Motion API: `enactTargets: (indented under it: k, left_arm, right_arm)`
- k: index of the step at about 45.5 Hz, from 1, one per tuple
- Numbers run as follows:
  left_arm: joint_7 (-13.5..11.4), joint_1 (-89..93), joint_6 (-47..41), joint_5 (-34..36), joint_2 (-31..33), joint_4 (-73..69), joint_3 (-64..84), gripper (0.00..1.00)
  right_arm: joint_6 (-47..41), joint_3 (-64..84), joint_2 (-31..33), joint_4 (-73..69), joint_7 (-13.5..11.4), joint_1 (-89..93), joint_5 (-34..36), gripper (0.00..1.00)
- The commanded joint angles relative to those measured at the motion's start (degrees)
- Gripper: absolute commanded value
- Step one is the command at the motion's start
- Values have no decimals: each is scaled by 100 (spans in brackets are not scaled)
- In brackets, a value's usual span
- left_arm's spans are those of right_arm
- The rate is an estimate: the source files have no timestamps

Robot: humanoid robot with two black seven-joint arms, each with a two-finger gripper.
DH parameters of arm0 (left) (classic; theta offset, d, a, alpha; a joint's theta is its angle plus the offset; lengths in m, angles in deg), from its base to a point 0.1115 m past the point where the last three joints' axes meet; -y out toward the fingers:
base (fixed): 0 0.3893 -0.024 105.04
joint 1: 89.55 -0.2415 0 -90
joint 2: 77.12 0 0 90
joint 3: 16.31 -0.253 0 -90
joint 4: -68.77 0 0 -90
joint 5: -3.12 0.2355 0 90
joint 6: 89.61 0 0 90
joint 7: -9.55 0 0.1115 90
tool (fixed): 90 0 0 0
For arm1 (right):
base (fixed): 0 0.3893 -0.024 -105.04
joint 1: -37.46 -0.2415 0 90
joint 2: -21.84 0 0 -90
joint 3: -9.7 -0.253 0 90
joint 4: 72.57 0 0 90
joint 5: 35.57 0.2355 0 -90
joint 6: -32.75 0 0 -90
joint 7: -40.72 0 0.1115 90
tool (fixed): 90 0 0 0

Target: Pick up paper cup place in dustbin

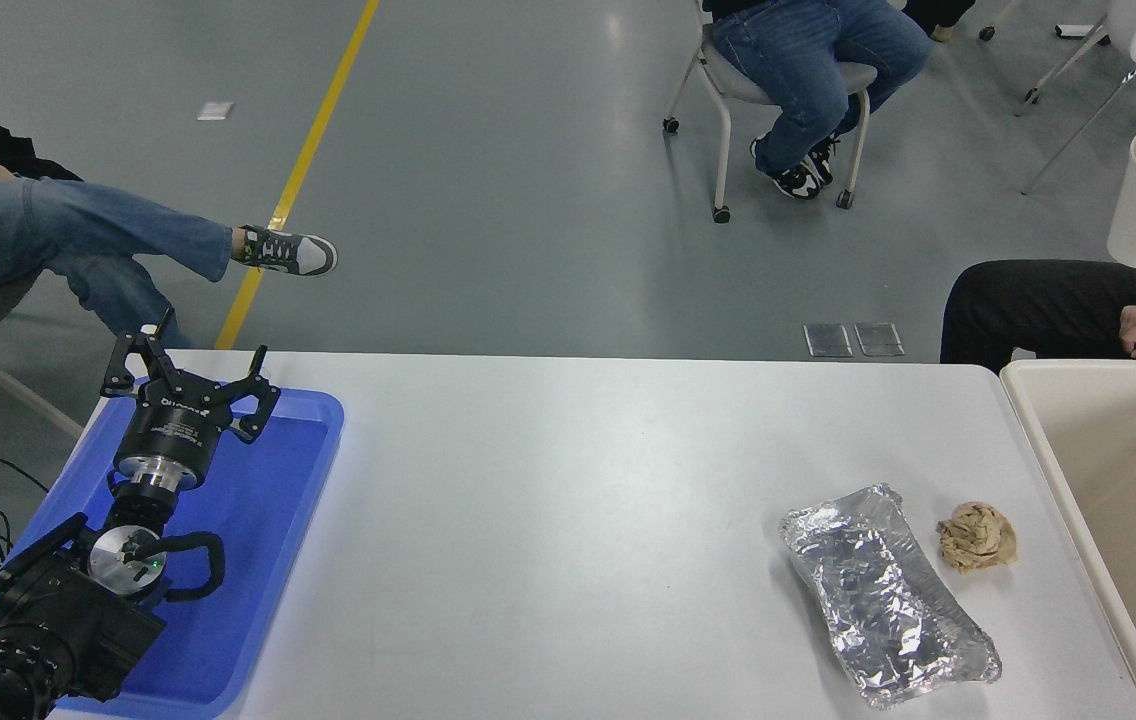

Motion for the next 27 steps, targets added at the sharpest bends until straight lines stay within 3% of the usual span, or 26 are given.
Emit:
enactTargets:
  k: [1,15,27]
  left_arm:
    - [0,2,0,0,4,1,0,100]
    - [0,2,0,0,4,1,0,100]
    - [0,2,0,0,4,-16,0,100]
  right_arm:
    - [50,211,366,354,-10,281,-12,0]
    - [524,-280,1183,1865,60,1959,85,0]
    - [1464,-2300,1263,2455,60,4507,111,0]
